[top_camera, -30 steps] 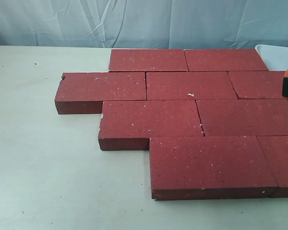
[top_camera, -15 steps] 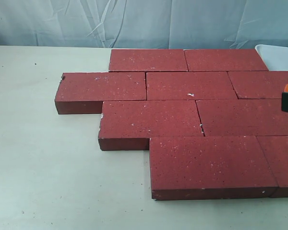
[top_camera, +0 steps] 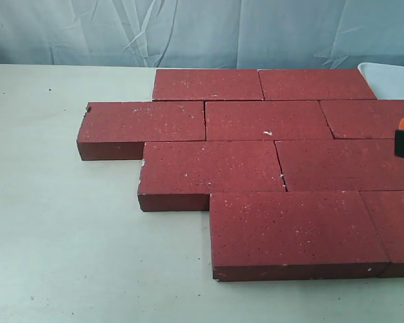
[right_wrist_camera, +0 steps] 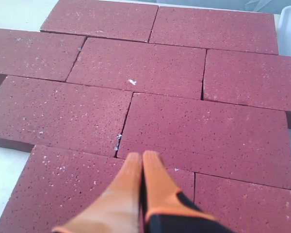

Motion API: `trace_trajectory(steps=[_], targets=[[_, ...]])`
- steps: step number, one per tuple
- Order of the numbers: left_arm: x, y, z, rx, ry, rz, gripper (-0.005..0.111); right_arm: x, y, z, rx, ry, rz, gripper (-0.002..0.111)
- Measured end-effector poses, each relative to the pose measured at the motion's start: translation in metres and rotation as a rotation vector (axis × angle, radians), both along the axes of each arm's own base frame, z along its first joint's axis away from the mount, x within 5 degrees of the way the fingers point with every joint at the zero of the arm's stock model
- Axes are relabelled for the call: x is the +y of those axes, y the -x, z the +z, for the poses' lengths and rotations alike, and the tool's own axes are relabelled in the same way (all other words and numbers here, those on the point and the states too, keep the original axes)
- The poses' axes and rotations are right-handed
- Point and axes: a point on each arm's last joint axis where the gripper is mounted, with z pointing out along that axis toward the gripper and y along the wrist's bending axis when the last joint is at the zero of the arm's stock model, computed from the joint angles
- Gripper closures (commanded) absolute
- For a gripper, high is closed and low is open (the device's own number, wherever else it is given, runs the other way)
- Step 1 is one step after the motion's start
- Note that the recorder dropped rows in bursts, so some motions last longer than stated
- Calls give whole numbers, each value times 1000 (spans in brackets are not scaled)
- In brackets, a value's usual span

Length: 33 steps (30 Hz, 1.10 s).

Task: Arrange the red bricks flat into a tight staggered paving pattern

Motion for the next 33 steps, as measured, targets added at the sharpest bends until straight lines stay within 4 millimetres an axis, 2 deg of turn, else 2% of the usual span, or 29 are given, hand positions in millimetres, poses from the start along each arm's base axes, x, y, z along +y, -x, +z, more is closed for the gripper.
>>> trace_trajectory(steps=[4, 25, 33], targets=[[0, 0, 0, 0, 0, 0, 107, -2, 6, 5, -33, -12, 0, 109], [0, 0, 0, 0, 8, -1, 107, -28, 76, 39, -354, -131, 0, 109], [0, 0, 0, 0, 8, -1, 107, -30, 81, 36, -383, -141, -1, 109]])
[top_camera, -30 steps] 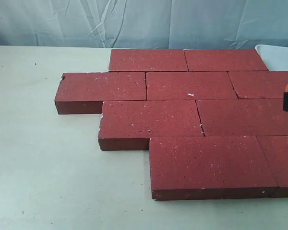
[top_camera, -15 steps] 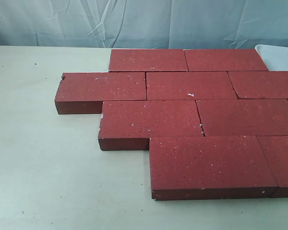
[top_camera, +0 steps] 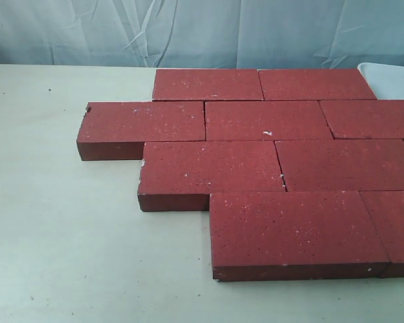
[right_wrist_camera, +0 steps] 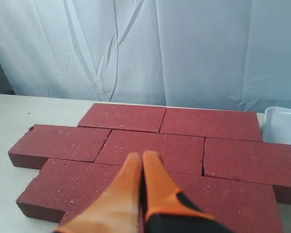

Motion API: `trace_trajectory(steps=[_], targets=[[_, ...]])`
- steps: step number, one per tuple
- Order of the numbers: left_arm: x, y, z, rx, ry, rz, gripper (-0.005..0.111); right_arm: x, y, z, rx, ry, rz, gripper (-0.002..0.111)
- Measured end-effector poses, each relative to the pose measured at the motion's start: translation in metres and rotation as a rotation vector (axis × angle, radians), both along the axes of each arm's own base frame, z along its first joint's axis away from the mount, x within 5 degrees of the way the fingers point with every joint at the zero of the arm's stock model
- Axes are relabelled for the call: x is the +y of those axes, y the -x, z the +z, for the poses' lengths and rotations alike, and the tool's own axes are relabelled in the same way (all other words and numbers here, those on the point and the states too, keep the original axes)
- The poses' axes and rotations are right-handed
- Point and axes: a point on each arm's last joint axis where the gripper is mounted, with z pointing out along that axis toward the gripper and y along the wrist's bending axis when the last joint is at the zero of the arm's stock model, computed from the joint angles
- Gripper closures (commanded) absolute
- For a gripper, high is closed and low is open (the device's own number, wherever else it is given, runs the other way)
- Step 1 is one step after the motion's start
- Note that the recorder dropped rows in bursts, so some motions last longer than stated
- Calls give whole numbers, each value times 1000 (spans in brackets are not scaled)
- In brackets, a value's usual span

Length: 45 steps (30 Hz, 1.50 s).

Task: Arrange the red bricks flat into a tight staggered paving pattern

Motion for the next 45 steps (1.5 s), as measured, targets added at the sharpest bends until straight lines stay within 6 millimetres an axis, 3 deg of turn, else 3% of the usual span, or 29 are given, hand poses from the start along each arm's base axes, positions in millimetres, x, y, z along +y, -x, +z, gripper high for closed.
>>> trace_trajectory(steps=[4, 9, 13, 28, 45], targets=[[0, 0, 0, 0, 1, 0, 107, 1, -5, -21, 34, -17, -31, 109], [0, 0, 0, 0, 1, 0, 107, -11, -1, -88, 119, -28, -221, 109], [0, 0, 0, 0, 1, 0, 107, -16, 3, -114, 128, -31, -310, 109], [0, 0, 0, 0, 1, 0, 107, -16, 12, -117, 35, -50, -315, 109], [0, 0, 0, 0, 1, 0, 107, -16, 6, -157, 89, -32, -314, 109]])
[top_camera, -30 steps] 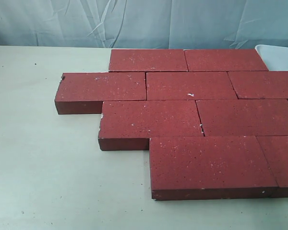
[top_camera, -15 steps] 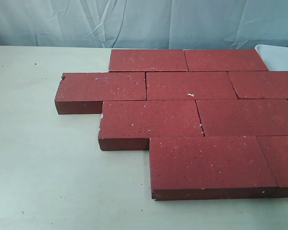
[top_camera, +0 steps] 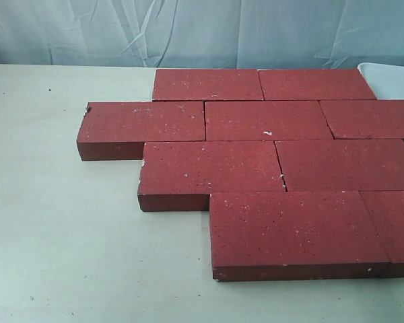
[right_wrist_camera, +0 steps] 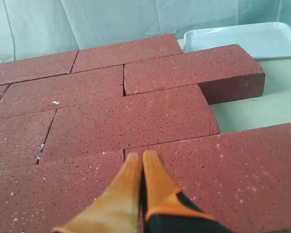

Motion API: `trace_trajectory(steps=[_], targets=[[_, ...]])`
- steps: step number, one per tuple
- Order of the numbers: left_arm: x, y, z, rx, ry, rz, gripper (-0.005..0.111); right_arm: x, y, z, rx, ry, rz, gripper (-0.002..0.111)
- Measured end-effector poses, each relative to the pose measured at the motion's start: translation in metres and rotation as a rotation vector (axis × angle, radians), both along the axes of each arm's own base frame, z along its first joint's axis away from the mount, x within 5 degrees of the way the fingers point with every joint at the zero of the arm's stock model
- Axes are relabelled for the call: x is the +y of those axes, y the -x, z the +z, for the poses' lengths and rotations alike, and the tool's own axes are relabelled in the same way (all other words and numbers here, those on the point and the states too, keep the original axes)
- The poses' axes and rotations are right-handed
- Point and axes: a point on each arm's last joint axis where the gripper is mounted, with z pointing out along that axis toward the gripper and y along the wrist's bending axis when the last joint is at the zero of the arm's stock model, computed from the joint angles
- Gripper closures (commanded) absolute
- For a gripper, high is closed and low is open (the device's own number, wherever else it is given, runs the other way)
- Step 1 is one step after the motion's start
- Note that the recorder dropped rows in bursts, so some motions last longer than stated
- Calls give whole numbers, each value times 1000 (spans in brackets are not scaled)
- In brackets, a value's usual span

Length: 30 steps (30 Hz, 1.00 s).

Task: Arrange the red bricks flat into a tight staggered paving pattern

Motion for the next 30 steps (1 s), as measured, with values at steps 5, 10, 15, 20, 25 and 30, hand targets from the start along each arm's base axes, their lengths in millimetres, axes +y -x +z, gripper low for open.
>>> trace_trajectory(steps=[5, 10, 15, 20, 25, 30], targets=[[0, 0, 0, 0, 0, 0, 107, 0, 0, 1, -12, 14, 5, 109], [0, 0, 0, 0, 0, 0, 107, 0, -1, 1, -22, 46, 15, 109], [0, 0, 0, 0, 0, 0, 107, 0, -1, 3, -41, 133, 42, 109], [0, 0, 0, 0, 0, 0, 107, 0, -1, 3, -42, 165, 52, 109], [0, 0, 0, 0, 0, 0, 107, 0, -3, -8, -41, 165, 52, 109], [0, 0, 0, 0, 0, 0, 107, 0, -5, -6, -87, 165, 46, 109]])
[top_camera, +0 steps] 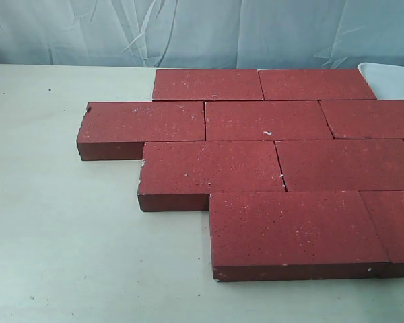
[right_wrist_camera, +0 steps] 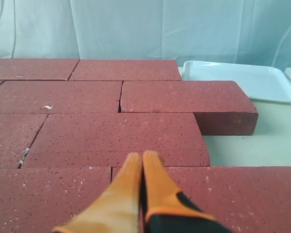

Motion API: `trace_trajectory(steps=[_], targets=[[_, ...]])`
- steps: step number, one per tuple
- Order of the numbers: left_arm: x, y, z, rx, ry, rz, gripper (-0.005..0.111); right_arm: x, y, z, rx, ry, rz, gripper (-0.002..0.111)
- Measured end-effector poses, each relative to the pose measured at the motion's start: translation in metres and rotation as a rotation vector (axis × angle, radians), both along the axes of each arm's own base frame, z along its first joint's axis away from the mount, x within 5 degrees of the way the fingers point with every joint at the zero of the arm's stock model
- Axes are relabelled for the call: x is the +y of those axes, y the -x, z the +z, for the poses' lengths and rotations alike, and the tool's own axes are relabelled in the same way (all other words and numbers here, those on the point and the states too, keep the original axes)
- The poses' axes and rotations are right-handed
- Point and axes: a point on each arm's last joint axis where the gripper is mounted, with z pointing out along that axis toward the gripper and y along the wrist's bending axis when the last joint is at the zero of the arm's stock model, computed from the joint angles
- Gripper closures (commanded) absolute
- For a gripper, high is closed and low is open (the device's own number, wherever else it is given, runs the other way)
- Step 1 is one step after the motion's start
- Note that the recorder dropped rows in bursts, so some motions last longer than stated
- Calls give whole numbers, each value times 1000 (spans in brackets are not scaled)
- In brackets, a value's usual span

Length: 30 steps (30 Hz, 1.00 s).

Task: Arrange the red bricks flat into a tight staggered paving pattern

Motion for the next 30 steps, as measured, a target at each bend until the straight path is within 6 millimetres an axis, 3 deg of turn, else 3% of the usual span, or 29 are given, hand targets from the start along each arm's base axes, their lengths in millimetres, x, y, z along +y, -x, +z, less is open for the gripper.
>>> trace_trajectory(steps=[10, 18, 30], targets=[[-1, 10, 2, 8, -7, -17, 107, 0, 0, 1, -6, 0, 0, 109], [-2, 54, -5, 26, -84, -59, 107, 0, 0, 1, -8, 0, 0, 109], [-4, 118, -48, 63, -127, -109, 107, 0, 0, 1, -8, 0, 0, 109]])
